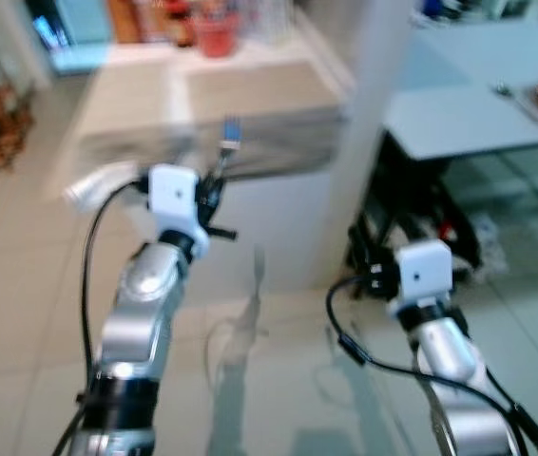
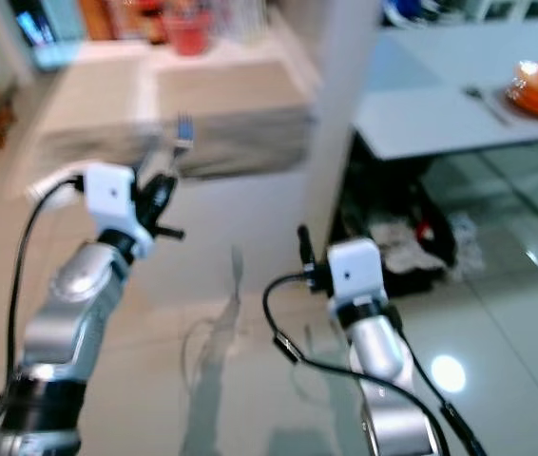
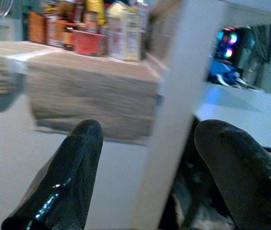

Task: Setting the table

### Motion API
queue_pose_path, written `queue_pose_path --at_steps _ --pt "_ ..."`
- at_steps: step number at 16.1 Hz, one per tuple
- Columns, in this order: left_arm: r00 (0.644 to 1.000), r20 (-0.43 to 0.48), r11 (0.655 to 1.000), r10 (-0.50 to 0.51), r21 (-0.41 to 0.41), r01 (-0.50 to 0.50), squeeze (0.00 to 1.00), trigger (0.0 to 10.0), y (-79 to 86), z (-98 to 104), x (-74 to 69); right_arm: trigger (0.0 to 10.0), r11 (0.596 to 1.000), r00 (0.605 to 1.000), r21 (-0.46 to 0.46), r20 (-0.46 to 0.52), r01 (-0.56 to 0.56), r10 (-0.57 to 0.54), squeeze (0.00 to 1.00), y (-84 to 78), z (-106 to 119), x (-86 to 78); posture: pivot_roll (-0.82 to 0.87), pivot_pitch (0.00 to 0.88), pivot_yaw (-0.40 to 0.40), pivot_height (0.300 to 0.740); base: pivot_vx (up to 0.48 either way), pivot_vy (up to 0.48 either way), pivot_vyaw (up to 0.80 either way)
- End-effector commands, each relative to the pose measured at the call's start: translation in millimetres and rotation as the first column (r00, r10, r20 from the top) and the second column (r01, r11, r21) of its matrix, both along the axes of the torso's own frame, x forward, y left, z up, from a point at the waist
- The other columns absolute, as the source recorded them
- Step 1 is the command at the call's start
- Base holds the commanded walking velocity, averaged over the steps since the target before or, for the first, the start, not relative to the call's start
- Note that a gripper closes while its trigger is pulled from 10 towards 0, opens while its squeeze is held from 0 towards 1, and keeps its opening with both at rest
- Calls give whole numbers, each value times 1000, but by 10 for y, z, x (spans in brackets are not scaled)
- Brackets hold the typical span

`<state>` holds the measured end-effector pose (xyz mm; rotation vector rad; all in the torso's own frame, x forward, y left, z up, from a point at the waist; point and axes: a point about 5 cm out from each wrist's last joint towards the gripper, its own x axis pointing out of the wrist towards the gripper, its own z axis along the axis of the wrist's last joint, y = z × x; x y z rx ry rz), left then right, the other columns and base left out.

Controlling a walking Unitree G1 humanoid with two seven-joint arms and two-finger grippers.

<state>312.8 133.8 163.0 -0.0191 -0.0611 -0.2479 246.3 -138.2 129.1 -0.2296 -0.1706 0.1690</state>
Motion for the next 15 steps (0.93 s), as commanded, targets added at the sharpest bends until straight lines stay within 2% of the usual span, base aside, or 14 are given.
queue_pose_path --at_steps 1,4,8,9,12,15 --pt "1000 16 1000 -24 1 24 0 0 -98 43 23 10000 1000 1000 -2 1 13 -13 0 -41 16 -7 -51 55 60 740 300 -371 0" --pt "1000 9 1000 -26 -7 26 0 0 -164 23 37 10000 1000 1000 -26 2 8 -8 0 -43 14 -11 -63 50 60 740 303 -370 450" --pt "1000 6 999 -25 -20 25 0 0 -239 8 51 10000 1000 1000 4 25 16 -16 0 -72 58 20 -64 40 57 740 299 -372 0" --pt "1000 7 1000 -23 -19 23 0 0 -238 11 56 10000 1000 1000 -15 22 5 -5 0 -62 59 24 -63 41 59 740 300 -371 0" --pt "1000 17 1000 -24 -7 24 0 0 -254 27 68 10000 1000 1000 -20 19 15 -14 0 -39 45 36 -61 37 64 740 303 -371 779" --pt "999 23 999 -37 -13 37 0 0 -291 29 56 10000 999 999 -14 10 37 -37 0 -80 30 41 -66 29 66 740 290 -380 0"
